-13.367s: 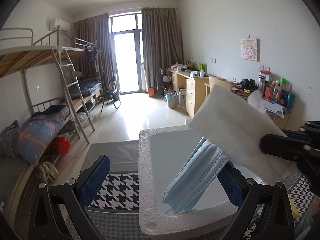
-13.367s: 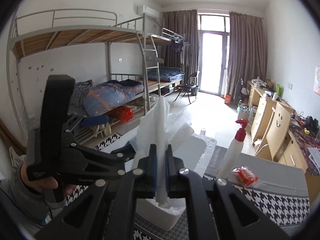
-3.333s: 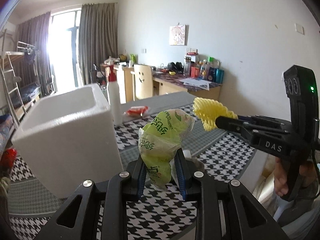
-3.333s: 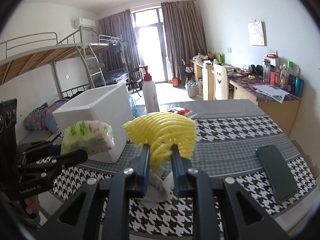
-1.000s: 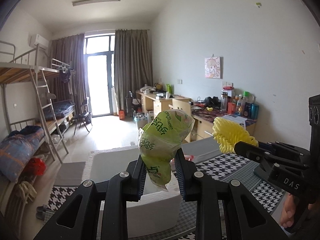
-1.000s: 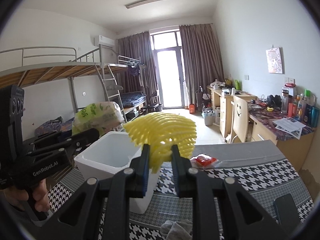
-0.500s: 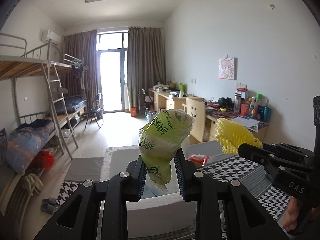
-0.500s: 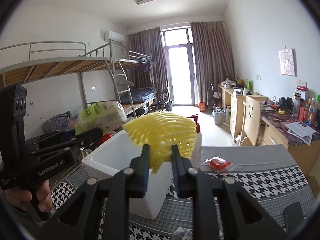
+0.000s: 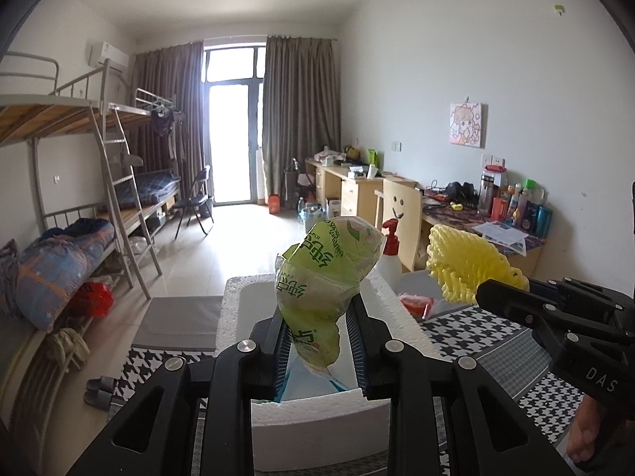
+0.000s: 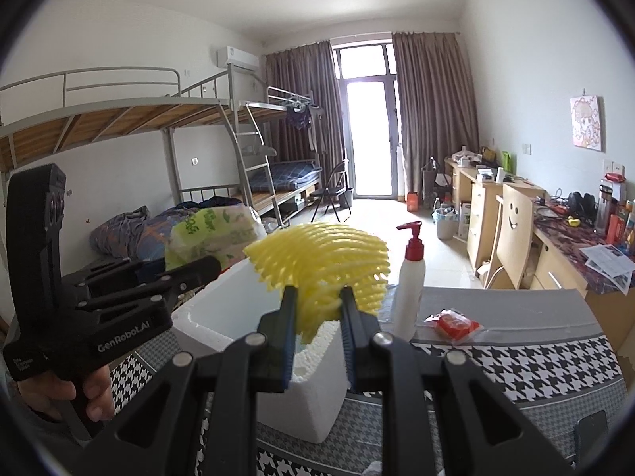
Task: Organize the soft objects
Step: 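Lift the sponge and green packet with both tools and carry them over the foam box, then open the left tool to drop the green packet into the foam box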
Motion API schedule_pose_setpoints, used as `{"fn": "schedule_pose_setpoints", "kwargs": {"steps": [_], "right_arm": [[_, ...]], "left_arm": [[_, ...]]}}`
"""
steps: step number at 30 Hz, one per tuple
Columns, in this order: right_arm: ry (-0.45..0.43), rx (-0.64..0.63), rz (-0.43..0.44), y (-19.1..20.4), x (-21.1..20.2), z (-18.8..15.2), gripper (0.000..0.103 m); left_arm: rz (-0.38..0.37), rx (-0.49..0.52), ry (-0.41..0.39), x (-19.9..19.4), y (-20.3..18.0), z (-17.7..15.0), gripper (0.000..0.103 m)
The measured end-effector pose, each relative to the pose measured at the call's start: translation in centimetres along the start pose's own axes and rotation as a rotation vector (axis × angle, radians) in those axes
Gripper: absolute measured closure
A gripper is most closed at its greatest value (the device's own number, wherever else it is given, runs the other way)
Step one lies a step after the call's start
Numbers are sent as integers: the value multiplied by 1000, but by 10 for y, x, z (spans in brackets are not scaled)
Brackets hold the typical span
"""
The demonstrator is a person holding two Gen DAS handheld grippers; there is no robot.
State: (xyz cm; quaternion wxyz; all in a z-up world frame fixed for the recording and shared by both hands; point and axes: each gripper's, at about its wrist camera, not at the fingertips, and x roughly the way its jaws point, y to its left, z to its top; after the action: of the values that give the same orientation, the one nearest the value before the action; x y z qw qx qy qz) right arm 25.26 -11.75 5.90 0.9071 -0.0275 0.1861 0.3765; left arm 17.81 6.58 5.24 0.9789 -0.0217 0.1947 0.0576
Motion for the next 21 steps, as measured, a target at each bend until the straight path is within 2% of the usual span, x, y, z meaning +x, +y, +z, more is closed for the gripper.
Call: {"fn": "schedule_pose_setpoints", "kwargs": {"steps": [17, 18, 20, 21], "right_arm": [[41, 7, -25, 1, 17, 3, 79], [42, 6, -26, 1, 17, 2, 79], [44, 7, -30, 2, 17, 3, 79], [44, 8, -31, 2, 18, 3, 79]], "left_arm": [[-11, -2, 90, 36, 8, -2, 74], [-14, -2, 95, 37, 8, -2, 69], [-17, -3, 104, 40, 8, -2, 52], [-16, -2, 104, 41, 8, -2, 39]]}}
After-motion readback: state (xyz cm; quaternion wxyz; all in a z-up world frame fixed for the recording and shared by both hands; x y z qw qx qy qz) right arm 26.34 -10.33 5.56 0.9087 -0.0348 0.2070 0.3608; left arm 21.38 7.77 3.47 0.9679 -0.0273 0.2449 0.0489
